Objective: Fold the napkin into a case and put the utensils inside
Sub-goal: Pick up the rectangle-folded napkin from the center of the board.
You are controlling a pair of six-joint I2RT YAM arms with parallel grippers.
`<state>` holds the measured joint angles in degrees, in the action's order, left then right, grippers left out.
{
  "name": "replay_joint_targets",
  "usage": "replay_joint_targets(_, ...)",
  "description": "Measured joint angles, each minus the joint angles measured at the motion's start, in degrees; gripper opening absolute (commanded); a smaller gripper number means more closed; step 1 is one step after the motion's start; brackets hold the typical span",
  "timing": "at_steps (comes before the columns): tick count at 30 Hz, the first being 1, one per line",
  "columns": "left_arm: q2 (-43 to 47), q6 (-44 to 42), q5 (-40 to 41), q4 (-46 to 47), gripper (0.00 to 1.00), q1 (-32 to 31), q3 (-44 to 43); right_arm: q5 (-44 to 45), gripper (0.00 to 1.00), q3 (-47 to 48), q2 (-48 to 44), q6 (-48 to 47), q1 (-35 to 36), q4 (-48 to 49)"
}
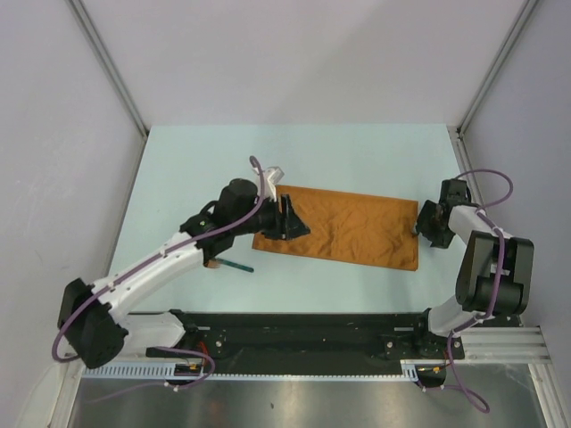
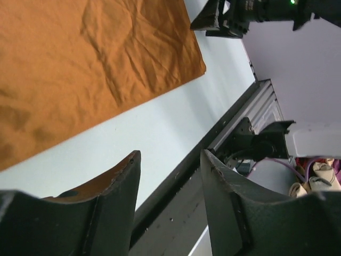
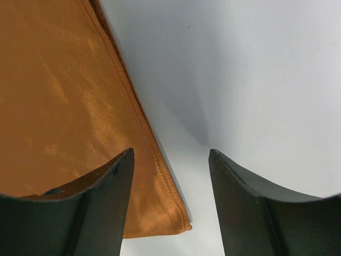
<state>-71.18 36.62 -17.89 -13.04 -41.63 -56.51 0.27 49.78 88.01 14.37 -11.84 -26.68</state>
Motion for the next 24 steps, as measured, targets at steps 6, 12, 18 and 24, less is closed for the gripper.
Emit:
replay_joint_targets(6,8.83,-0.07,0.13,-1.42,0.56,-0.04,5.03,2.16,0.59,0.63,2.84,-0.07,4.15,-0.26)
replay_joint_targets(12,10.99,-0.63,1.01,-2.12,0.56,-0.04,5.2,4.94,0.5,2.1,4.66,0.63,8.17,-0.07)
replay_joint_targets(18,10.97,-1.03,1.2,-3.45,0.56,-0.04,5.2,7.67,0.42,2.97,5.64,1.38,10.51,-0.39)
replay_joint_targets(24,10.97,-1.22,1.4,-4.24,0.57,-0.04,5.2,8.44,0.2,3.21,5.95,2.21,12.66,0.09)
